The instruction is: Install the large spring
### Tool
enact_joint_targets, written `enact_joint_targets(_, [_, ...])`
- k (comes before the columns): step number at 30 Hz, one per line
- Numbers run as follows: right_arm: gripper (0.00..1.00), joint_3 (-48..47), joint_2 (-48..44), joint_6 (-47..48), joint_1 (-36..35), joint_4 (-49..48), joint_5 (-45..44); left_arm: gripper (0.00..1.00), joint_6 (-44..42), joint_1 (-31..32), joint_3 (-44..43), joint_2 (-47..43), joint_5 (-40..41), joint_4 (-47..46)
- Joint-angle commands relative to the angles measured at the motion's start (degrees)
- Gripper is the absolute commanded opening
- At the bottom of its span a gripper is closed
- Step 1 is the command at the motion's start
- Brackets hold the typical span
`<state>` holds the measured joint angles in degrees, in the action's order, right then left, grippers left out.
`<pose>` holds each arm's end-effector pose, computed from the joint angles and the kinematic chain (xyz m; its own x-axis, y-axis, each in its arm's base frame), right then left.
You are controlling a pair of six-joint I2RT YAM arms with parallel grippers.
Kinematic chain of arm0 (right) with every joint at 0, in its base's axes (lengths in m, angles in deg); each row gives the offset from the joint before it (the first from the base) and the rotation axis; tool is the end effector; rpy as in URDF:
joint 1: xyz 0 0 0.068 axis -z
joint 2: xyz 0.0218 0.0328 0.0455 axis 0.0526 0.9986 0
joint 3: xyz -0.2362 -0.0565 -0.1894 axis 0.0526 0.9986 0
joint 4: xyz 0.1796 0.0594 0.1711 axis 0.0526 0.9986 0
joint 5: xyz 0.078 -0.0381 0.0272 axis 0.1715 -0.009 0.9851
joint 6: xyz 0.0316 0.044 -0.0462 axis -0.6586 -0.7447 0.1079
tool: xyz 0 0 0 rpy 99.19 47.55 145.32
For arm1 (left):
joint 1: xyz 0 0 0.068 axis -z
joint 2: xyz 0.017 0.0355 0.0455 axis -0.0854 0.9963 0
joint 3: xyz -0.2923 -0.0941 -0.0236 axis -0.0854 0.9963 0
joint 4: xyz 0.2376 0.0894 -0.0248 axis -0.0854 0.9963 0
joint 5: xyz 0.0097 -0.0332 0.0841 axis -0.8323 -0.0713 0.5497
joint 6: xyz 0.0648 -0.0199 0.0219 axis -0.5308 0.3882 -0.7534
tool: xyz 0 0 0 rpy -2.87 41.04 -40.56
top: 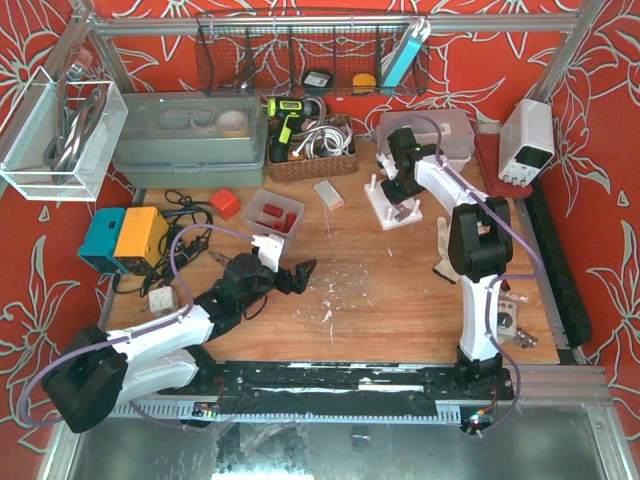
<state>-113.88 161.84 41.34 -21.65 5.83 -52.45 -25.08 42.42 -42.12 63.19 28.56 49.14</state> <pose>0.4612 0.1540 0.2309 -0.8054 -0.3999 -0.4376 -0.4107 0.9087 -0.0747 0.1699 -0.1267 0.2279 -0.2957 -0.0243 -0.9550 0.5200 0.8345 -0.1822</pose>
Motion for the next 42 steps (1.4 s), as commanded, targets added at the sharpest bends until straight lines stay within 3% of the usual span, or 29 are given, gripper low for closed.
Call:
enact_joint_targets(1, [0.35,-1.56,2.10,1.52,0.22,3.43,1.10,1.00,-0.70,0.36,0.27,-0.40,1.23,-1.69])
enact_joint_targets(21, [0.38,-5.35,7.84,1.79,1.30,4.98,1.76,1.00,-1.04,0.47,0.13,-0.81,1.87,-0.77])
enact_joint_targets(42, [0.18,-6.37,7.63,1.72,2.17,4.81,4.97,1.00,-1.48,0.54,0.18,-1.46,2.66,-0.15])
